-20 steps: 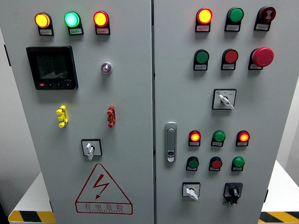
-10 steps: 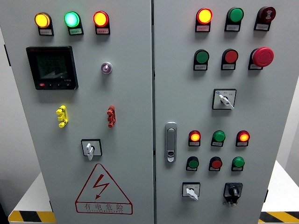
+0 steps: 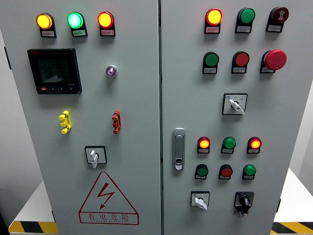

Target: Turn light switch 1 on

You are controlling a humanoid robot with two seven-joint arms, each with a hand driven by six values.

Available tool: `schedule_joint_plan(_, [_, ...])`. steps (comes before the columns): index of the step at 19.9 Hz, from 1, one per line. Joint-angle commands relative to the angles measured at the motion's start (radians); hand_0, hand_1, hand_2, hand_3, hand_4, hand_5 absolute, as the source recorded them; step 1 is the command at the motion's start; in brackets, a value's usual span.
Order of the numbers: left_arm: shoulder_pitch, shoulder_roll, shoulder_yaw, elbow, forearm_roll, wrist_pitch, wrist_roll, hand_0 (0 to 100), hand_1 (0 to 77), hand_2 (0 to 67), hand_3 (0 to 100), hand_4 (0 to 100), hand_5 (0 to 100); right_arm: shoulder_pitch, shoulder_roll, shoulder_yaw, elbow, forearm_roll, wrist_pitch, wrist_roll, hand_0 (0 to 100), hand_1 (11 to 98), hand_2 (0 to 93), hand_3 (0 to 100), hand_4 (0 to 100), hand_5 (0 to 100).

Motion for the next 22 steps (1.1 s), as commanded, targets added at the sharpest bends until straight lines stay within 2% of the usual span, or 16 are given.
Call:
schedule_joint_plan(1, [0.0,-0.003,-0.236,-0.006,0.22,-0.009,-0.002,0,0.0,0.0,0,0,0,0.0,0.0,0.0,0.0,0.0,0.001,0.0,0,19.6,0.0,20,19,11])
schedule_joint_plan(7, [0.0,-0.001,-0.62,-0.009,0.621,-0.015,-0.017,0,0.0,0.0,0,0,0,0.0,0.0,0.0,0.0,0.0,-0.001,0.0,0,19.8,0.0,20,19,11])
schedule_joint_plan(10, [0.0,-0.001,-0.822,-0.084,0.801,-0.015,-0.049,0,0.0,0.0,0,0,0,0.0,0.0,0.0,0.0,0.0,-0.001,0.0,0,19.8,0.0,20,19,11])
schedule_joint_plan(13, [0.02,-0.011,-0.837,-0.194,0.817,-0.015,-0.106,0,0.5,0.0,0,0,0,0.0,0.0,0.0,0.0,0.0,-0.001,0.0,0,19.9,0.0,20,19,11])
schedule_joint_plan(16, [0.063,-0.012,-0.835,-0.335,0.817,-0.02,-0.153,0,5.1,0.0,0,0,0,0.0,0.0,0.0,0.0,0.0,0.001,0.0,0,19.8,0.0,20,19,10])
schedule_joint_plan(20, [0.068,-0.014,-0.815,-0.427,0.821,-0.038,-0.241,0,11.0,1.8,1,0,2,0.0,0.0,0.0,0.0,0.0,-0.001,0.0,0,19.1,0.0,20,19,10])
schedule_joint_plan(22, [0.087,-0.015,-0.82,-0.553,0.821,-0.04,-0.247,0,13.6,4.0,2,6,7,0.0,0.0,0.0,0.0,0.0,-0.001,0.0,0,19.7,0.0,20,19,10])
